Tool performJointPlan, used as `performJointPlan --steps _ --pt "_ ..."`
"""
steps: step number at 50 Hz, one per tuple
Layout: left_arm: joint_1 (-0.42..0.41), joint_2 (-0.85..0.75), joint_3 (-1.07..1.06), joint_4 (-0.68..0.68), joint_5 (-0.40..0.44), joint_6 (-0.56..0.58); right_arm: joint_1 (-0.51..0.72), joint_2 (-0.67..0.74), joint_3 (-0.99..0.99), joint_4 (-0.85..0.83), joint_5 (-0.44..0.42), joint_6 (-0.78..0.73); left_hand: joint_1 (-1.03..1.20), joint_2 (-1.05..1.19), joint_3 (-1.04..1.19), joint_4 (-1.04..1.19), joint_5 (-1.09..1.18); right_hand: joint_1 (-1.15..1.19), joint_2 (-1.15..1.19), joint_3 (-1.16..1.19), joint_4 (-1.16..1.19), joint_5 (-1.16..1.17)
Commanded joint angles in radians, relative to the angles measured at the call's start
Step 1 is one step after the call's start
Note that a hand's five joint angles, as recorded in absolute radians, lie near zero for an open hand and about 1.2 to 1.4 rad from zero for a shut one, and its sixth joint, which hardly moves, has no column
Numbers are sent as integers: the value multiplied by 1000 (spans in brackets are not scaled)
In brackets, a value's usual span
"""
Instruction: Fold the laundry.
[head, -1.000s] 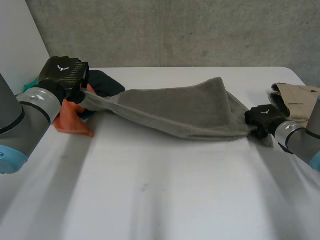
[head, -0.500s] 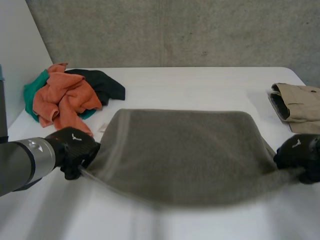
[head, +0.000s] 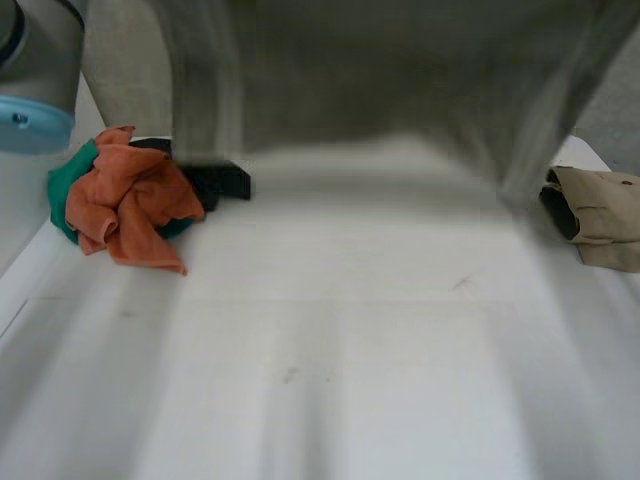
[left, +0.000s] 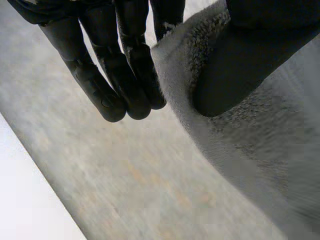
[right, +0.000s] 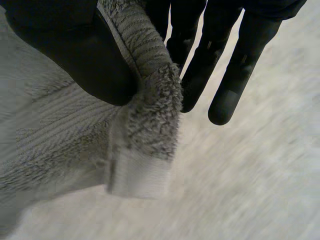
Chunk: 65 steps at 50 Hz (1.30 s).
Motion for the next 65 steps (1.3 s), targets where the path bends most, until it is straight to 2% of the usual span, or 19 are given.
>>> performJointPlan --steps 1,8,14,20,23,26,34,38,42,45,49,53,58,65 --pt "-5 -9 -45 -103 4 2 3 -13 74 -41 -88 35 228 200 212 198 239 275 222 208 201 207" --pt "21 -13 -186 -140 -42 4 -2 68 72 72 -123 32 228 200 212 198 239 275 222 208 201 207" --pt "15 -38 -355 -111 4 2 -6 176 112 187 -164 -6 228 200 212 198 239 275 222 208 201 207" --pt "8 -58 -522 -113 45 10 -17 254 179 332 -186 -147 228 200 212 198 239 275 222 208 201 207" --pt "19 -47 -597 -122 50 28 -41 256 219 410 -186 -222 228 200 212 198 239 119 66 53 45 51" --pt "31 -23 -659 -145 53 37 -61 246 248 466 -189 -268 228 200 212 198 239 268 215 201 194 200" --pt "47 154 -869 -306 100 91 -141 109 363 723 -206 -468 228 200 212 198 239 275 222 208 201 207" --pt "47 252 -952 -499 87 146 -198 15 435 958 -203 -686 228 200 212 198 239 275 222 208 201 207" --pt "42 264 -978 -654 90 175 -227 2 454 1119 -204 -877 228 200 212 198 239 275 222 208 201 207" --pt "44 246 -972 -723 100 192 -227 18 442 1179 -201 -946 228 200 212 198 239 275 222 208 201 207" --pt "45 169 -899 -705 105 208 -197 82 373 1169 -194 -914 228 200 212 198 239 275 222 208 201 207" --pt "36 67 -759 -630 82 200 -148 165 276 1094 -191 -801 228 200 212 198 239 275 222 208 201 207" --pt "-1 -105 -502 -565 24 166 -86 252 189 899 -165 -642 228 200 212 198 239 275 222 208 201 207" --pt "-33 -318 -192 -573 -59 117 -31 314 155 631 -131 -552 228 200 212 198 239 275 222 208 201 207"
